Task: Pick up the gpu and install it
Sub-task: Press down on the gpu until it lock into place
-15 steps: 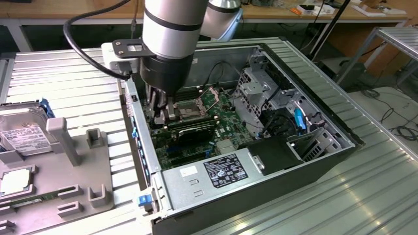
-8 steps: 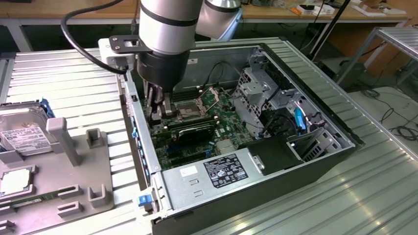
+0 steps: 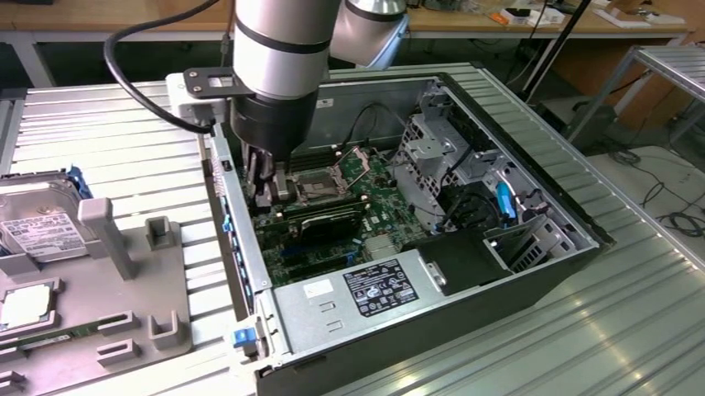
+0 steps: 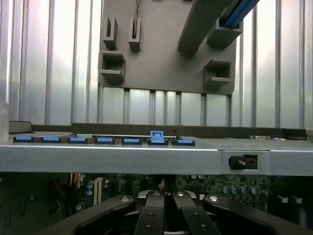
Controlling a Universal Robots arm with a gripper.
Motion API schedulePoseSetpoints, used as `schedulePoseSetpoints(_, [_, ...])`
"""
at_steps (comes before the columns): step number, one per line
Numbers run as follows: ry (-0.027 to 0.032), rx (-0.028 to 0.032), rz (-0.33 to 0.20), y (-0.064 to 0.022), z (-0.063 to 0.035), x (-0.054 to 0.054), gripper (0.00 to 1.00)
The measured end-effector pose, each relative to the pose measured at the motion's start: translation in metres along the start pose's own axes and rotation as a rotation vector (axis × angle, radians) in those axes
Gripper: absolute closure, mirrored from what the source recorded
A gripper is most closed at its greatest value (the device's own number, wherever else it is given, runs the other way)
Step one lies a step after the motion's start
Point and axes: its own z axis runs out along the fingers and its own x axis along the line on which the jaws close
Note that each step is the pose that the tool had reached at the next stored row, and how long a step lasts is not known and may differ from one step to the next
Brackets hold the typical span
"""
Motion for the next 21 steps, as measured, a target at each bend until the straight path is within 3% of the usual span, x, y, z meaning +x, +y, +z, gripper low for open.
schedulePoseSetpoints(8, [-0.0037,0.0006,0.035,0.0002,0.0001,0.0,0.89])
schedulePoseSetpoints(11, [-0.0048,-0.003,0.048,0.0004,0.0,-0.0001,0.89])
schedulePoseSetpoints(21, [-0.0049,-0.0047,0.048,0.0001,0.0015,0.0006,0.89])
